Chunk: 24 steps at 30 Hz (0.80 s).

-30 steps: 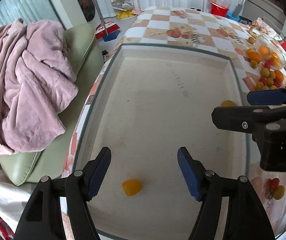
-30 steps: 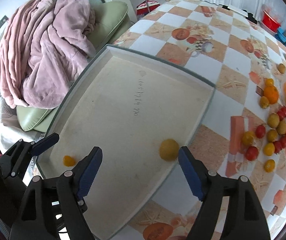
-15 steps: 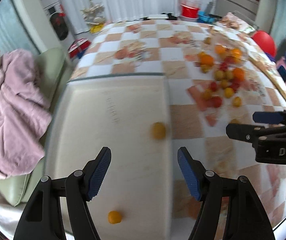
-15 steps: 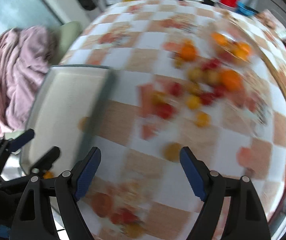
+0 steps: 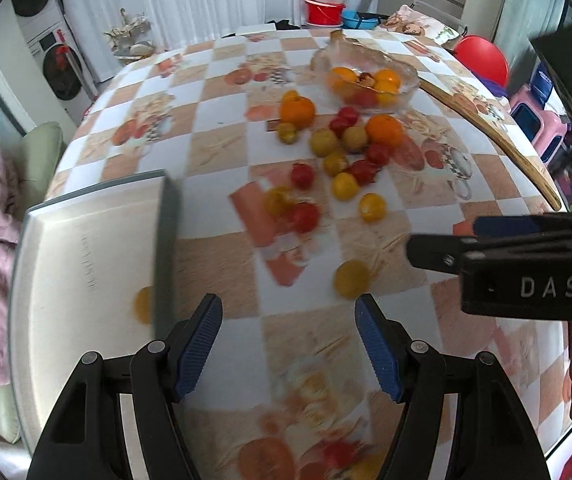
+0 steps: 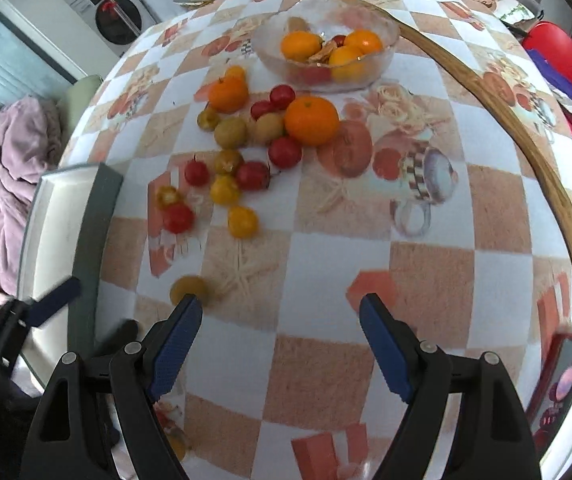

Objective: Organize fruits
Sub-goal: 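Grasp a yellow cherry tomato with the right tool while the left grasps a yellow plum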

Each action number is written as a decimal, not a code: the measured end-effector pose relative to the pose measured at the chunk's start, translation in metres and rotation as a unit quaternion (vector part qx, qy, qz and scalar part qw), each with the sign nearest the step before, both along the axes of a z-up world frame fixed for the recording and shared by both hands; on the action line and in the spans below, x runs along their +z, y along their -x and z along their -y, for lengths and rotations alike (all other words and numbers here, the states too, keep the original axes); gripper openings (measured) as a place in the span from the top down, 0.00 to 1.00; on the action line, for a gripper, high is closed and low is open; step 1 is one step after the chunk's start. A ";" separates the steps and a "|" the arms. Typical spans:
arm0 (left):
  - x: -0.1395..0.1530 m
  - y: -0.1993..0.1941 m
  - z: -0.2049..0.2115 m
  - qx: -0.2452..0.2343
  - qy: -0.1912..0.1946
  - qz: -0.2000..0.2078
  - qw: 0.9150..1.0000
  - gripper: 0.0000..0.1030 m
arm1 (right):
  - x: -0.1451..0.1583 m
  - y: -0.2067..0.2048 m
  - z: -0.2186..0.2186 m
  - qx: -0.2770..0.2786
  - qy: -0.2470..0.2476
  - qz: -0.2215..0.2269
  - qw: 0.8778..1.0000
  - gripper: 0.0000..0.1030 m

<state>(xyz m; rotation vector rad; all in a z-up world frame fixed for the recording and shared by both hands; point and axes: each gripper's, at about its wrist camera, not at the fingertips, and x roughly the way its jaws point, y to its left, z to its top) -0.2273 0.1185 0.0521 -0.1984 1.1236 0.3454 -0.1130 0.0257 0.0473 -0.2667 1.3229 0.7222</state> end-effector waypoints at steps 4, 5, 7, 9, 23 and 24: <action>-0.009 -0.014 0.006 -0.001 0.000 0.002 1.000 0.32 | -0.006 -0.014 -0.014 0.018 -0.008 -0.012 1.000 0.19; -0.011 -0.017 0.007 0.000 -0.001 0.001 1.000 0.32 | -0.008 -0.015 -0.017 0.024 -0.008 -0.012 1.000 0.20; -0.016 -0.022 0.008 0.002 -0.002 -0.001 1.000 0.32 | -0.012 -0.018 -0.025 0.041 -0.007 -0.014 0.999 0.28; -0.020 -0.027 0.008 0.005 -0.004 -0.003 1.000 0.32 | -0.017 -0.019 -0.032 0.054 -0.006 -0.021 0.998 0.38; -0.036 -0.036 0.006 0.030 0.007 -0.014 0.999 0.42 | -0.023 -0.023 -0.044 0.111 -0.003 -0.031 0.993 0.79; -0.035 -0.036 0.006 0.029 0.013 -0.012 0.999 0.50 | -0.022 -0.026 -0.036 0.100 -0.011 -0.039 0.994 0.79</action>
